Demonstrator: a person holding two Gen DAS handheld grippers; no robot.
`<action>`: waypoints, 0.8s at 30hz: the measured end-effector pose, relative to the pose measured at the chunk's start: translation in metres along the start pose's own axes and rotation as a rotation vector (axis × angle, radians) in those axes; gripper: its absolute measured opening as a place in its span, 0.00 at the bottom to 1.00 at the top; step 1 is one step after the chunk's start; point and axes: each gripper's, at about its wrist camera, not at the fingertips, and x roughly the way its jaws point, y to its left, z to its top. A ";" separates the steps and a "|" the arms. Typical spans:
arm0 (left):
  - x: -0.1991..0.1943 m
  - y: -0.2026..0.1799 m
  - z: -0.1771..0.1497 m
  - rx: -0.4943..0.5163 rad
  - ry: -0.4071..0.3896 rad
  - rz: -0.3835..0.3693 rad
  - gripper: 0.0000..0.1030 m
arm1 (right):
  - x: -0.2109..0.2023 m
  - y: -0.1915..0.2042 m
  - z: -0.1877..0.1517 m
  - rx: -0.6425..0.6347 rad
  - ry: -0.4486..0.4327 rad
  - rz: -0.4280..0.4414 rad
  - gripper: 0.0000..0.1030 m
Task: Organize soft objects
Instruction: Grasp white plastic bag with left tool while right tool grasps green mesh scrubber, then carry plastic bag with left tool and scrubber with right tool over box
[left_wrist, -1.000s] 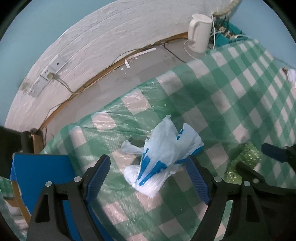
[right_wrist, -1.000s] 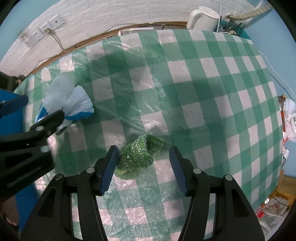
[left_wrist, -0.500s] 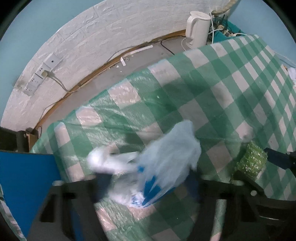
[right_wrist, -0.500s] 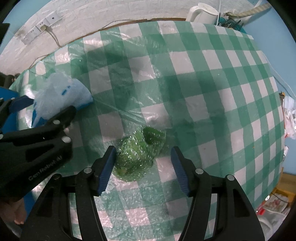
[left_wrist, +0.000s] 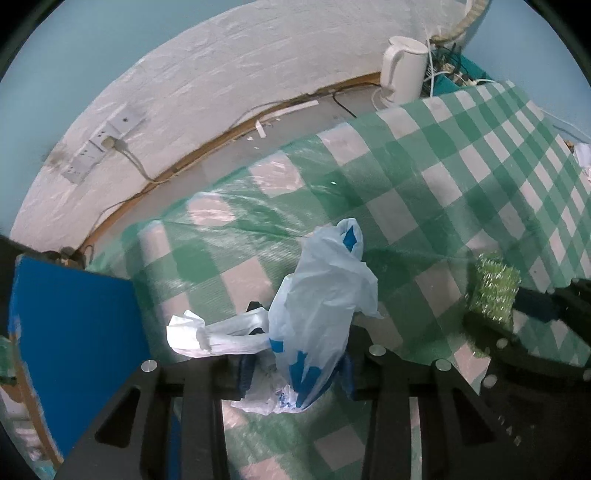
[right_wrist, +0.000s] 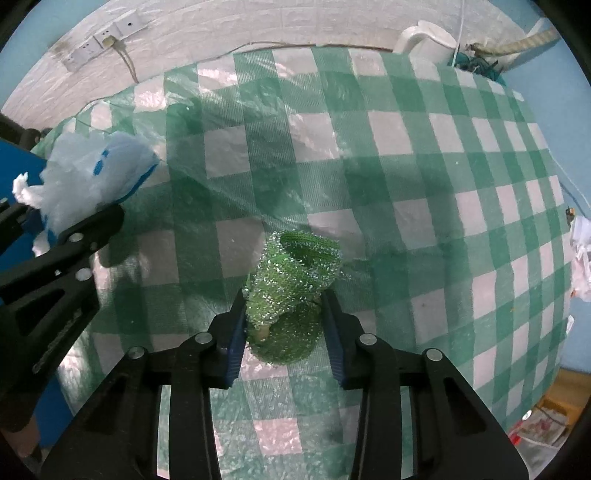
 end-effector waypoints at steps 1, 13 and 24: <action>-0.003 0.001 -0.002 -0.004 -0.006 0.011 0.36 | -0.004 0.001 0.000 -0.005 -0.009 -0.002 0.36; -0.059 0.020 -0.026 -0.082 -0.061 0.015 0.36 | -0.059 0.027 -0.020 -0.071 -0.113 0.019 0.35; -0.109 0.045 -0.057 -0.155 -0.126 0.058 0.36 | -0.107 0.048 -0.031 -0.168 -0.201 0.038 0.35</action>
